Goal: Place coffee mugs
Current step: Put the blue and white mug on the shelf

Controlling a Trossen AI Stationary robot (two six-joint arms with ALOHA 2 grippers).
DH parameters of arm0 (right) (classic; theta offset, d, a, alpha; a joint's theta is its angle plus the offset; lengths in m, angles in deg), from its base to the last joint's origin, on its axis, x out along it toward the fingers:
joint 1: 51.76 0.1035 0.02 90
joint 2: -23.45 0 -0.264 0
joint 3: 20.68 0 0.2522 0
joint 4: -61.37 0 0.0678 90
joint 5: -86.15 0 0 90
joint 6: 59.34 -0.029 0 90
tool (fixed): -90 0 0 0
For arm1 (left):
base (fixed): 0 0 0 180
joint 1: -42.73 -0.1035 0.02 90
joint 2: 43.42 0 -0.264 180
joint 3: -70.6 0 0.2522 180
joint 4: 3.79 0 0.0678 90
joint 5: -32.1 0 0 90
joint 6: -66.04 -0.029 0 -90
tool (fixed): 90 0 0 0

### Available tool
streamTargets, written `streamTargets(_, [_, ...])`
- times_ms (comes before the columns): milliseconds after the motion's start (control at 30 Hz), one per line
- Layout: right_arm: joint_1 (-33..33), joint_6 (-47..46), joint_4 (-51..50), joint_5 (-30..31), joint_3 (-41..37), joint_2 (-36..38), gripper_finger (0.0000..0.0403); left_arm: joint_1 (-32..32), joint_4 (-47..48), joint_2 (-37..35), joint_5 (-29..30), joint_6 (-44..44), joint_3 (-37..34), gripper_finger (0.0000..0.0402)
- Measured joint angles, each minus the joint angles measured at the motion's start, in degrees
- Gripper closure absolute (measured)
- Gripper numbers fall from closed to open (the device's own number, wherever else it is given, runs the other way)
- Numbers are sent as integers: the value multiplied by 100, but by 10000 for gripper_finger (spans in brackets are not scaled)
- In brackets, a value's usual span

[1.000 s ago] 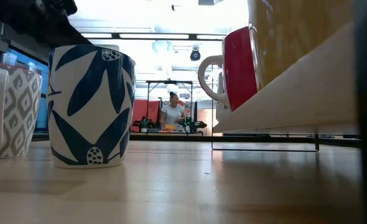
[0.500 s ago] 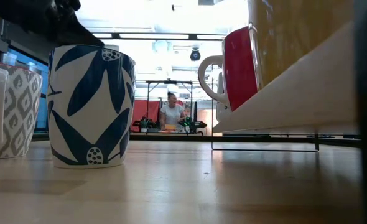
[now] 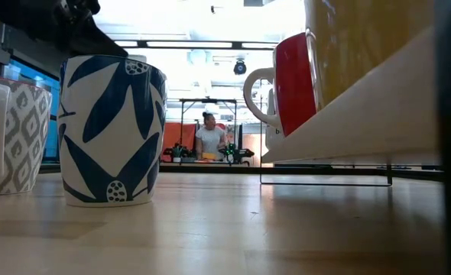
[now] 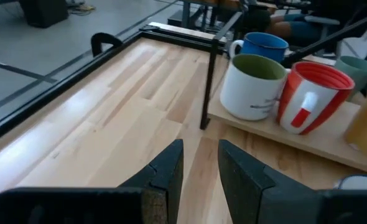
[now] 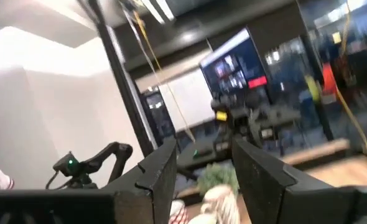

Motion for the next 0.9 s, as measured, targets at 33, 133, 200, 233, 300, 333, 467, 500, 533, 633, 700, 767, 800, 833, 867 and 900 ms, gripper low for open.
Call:
streamTargets(33, [0, -145, -145, 31, 129, -100, 256, 0, 0, 0, -26, 0, 0, 314])
streamTargets(133, [0, -132, -184, -85, 560, -562, 256, 0, 0, 0, -26, 0, 0, 314])
streamTargets(200, [0, 87, -160, -214, 921, -967, 256, 0, 0, 0, -26, 0, 0, 314])
streamTargets(233, [0, 206, -161, -227, 1112, -1198, 256, 0, 0, 0, -26, 0, 0, 314])
streamTargets(300, [0, 395, -275, -224, 1481, -1663, 256, 0, 0, 0, -43, 0, 0, 314])
streamTargets(333, [0, 437, -352, -216, 1681, -1909, 256, 0, -2, 0, -66, 0, 0, 314])
streamTargets(467, [0, 348, -900, -10, 2505, -2944, 256, 2, -6, -78, -190, -16, 4, 314])
streamTargets(500, [0, 310, -1039, 78, 2713, -3206, 256, 2, -4, -113, -204, -39, 4, 314])
streamTargets(533, [0, 301, -1146, 117, 2918, -3467, 256, 2, 5, -153, -214, -37, 4, 314])
streamTargets(633, [0, 384, -1294, 313, 3543, -4234, 256, 2, -6, -294, -221, -39, 4, 314])
streamTargets(700, [0, 518, -1336, 353, 4013, -4737, 256, 2, 3, -384, -221, -39, 4, 314])
streamTargets(767, [0, 687, -1580, 371, 4472, -5222, 256, 2, -1, -450, -221, -78, 7, 314])
streamTargets(800, [0, 727, -1730, 402, 4718, -5476, 256, 3, 5, -482, -226, -129, 7, 314])
streamTargets(833, [0, 732, -1928, 483, 4946, -5698, 256, 7, 9, -511, -252, -179, 7, 314])
streamTargets(867, [0, 731, -2163, 570, 5178, -5913, 256, 7, 5, -537, -300, -222, 7, 314])
streamTargets(900, [0, 711, -2414, 679, 5416, -6127, 256, 7, 0, -557, -341, -263, 7, 314])
